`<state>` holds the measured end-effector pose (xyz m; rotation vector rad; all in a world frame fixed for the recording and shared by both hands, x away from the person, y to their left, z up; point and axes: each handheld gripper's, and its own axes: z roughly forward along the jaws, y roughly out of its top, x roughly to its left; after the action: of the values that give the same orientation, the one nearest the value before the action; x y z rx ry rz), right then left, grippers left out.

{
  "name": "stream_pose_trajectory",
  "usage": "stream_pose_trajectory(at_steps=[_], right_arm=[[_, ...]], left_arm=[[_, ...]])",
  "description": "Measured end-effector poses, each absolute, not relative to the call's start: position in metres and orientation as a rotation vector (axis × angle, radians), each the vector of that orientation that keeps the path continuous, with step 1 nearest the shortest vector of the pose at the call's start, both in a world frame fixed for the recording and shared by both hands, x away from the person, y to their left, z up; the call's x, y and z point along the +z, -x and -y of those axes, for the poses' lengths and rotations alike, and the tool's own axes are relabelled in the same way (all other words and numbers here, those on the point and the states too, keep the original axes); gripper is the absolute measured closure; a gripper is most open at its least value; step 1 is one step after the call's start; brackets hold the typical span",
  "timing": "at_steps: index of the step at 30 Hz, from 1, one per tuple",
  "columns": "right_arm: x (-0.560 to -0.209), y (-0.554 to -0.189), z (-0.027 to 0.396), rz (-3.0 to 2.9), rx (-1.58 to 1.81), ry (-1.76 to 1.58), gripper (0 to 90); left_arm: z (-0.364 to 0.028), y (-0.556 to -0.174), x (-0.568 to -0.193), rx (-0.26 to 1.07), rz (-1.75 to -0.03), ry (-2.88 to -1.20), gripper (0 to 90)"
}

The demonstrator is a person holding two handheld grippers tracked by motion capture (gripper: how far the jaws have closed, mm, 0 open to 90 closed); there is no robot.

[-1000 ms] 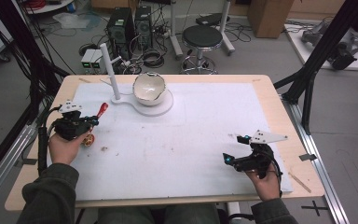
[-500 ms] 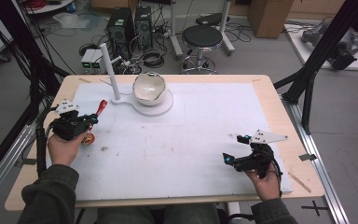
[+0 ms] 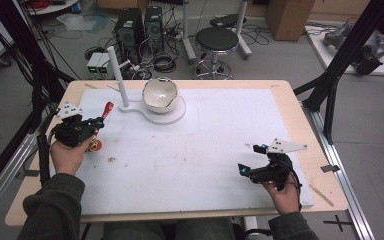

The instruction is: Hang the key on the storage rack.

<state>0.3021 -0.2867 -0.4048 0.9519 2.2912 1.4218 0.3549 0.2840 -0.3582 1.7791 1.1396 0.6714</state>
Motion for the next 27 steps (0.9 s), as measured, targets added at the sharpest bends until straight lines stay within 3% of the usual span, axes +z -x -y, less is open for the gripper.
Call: stream_pose_trajectory(at_steps=[27], right_arm=[[-0.404,-0.301,0.287,-2.285,1.431,-0.96,4.5]], left_arm=[[-0.278,-0.37,-0.33,0.722,-1.131,-1.74,86.5]])
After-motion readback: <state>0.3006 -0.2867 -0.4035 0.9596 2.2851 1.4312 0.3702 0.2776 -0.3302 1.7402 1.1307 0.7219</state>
